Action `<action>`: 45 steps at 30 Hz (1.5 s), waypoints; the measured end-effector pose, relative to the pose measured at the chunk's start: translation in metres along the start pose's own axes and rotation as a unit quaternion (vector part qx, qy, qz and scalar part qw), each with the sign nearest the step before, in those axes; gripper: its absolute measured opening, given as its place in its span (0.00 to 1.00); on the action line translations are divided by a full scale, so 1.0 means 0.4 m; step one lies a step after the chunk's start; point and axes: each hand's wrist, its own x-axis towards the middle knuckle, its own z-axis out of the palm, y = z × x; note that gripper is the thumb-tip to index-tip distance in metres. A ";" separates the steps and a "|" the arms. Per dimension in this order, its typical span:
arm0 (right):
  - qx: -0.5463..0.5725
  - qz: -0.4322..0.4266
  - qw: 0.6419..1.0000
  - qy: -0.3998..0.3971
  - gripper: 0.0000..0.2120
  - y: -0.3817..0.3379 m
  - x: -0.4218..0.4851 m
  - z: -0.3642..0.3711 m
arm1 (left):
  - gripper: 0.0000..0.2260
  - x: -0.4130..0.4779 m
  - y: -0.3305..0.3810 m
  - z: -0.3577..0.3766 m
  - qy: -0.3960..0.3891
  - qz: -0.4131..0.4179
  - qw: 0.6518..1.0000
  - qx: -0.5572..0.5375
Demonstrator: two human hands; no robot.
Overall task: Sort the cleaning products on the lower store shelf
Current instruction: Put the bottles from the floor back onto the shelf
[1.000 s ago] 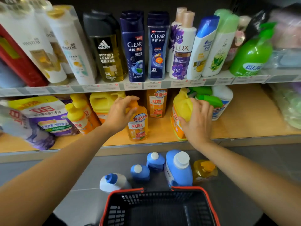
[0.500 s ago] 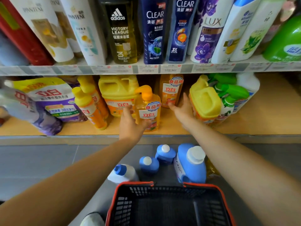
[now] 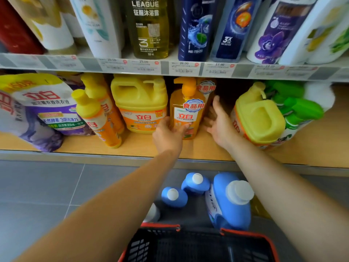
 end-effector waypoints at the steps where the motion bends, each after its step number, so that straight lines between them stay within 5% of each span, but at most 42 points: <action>1: 0.000 0.000 1.000 -0.024 0.34 0.008 -0.004 0.001 | 0.30 0.004 0.001 0.008 0.007 -0.007 1.000 -0.006; 6: -0.121 -0.051 0.986 -0.101 0.45 0.053 -0.021 0.002 | 0.24 0.023 -0.032 -0.010 -0.056 -0.002 0.998 -0.021; 10: -0.208 -0.095 0.972 -0.055 0.46 0.061 -0.008 0.018 | 0.21 0.029 -0.046 -0.082 -0.178 0.047 0.983 0.005; 16: -0.234 -0.095 0.967 -0.043 0.45 0.049 0.030 0.046 | 0.10 0.036 -0.004 -0.219 -0.059 0.209 0.959 0.184; 22: -0.284 -0.076 0.954 -0.066 0.41 0.013 0.046 0.062 | 0.22 0.071 0.024 -0.344 0.116 0.335 0.889 0.290; 26: -0.296 -0.074 0.949 0.081 0.44 0.025 -0.023 0.091 | 0.38 0.105 0.034 -0.360 0.094 0.306 0.869 0.377; 30: -0.258 -0.125 0.944 0.166 0.30 0.047 -0.131 0.132 | 0.44 0.137 0.065 -0.355 0.050 0.282 0.859 0.425; 35: -0.248 -0.122 0.961 0.021 0.15 0.024 -0.214 0.189 | 0.38 0.136 0.092 -0.373 0.053 0.277 0.844 0.457; 40: -0.243 -0.091 0.959 -0.117 0.08 -0.021 -0.265 0.259 | 0.18 0.113 0.110 -0.435 0.026 0.364 0.840 0.401; 45: -0.149 0.016 0.976 -0.155 0.15 -0.067 -0.321 0.335 | 0.19 0.080 0.171 -0.431 -0.115 0.229 0.907 0.335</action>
